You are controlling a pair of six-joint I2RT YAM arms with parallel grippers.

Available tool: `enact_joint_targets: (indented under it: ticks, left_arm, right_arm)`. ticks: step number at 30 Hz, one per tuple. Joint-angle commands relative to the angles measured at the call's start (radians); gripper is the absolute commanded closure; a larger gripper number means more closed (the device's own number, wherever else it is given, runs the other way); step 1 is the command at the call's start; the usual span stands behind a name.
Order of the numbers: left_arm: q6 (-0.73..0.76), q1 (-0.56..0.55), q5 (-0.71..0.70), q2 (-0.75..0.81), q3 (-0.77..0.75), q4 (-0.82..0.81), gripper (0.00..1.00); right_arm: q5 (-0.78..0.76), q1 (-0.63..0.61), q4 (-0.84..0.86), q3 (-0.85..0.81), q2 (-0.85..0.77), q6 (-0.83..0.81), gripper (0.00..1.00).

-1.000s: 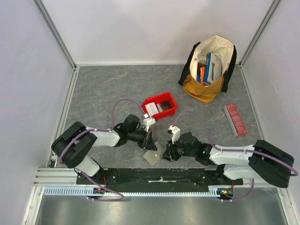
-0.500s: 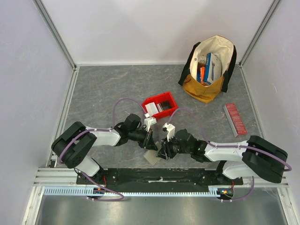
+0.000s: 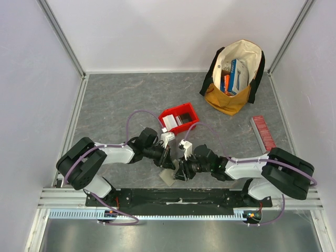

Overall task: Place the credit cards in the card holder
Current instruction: Open the card holder at the center of the board.

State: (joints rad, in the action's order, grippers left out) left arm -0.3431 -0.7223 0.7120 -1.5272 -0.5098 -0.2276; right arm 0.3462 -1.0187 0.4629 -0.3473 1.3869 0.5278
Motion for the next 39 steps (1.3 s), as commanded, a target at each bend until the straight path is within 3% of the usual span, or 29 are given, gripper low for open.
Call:
enact_joint_targets:
  ticks: [1,7,13,17,22,28,32,33,39]
  left_arm:
    - [0.042,-0.006,-0.009,0.029,-0.038,-0.038,0.98]
    - [0.003,-0.005,-0.052,0.042,-0.032,-0.070,0.98]
    - [-0.080,-0.005,-0.104,0.050,-0.007,-0.119,0.98]
    - [-0.143,-0.005,-0.161,0.058,0.033,-0.162,0.98]
    - [-0.204,-0.005,-0.301,0.097,0.094,-0.173,0.98]
    - [-0.237,-0.003,-0.480,0.165,0.123,-0.090,0.98]
    - [-0.264,-0.003,-0.609,0.229,0.154,-0.016,0.98]
    - [-0.275,-0.002,-0.624,0.242,0.165,-0.010,0.98]
    - [-0.330,-0.003,-0.649,0.280,0.220,-0.019,0.98]
  right_arm:
    - [0.117,-0.026,0.016,-0.025,0.041,-0.011,0.57]
    - [0.132,-0.050,-0.013,-0.082,0.109,-0.025,0.58]
    - [-0.005,-0.138,-0.093,-0.147,0.176,-0.035,0.65]
    - [-0.075,-0.191,-0.130,-0.179,0.211,-0.049,0.81]
    - [-0.056,-0.257,-0.089,-0.176,0.202,-0.078,1.00]
    - [-0.082,-0.277,-0.165,-0.145,0.178,-0.075,0.99]
    - [-0.162,-0.277,-0.234,-0.075,0.104,0.001,0.80]
    - [-0.173,-0.277,-0.245,-0.059,0.084,0.024,0.71]
    - [-0.335,-0.276,-0.340,-0.035,0.050,0.132,0.61]
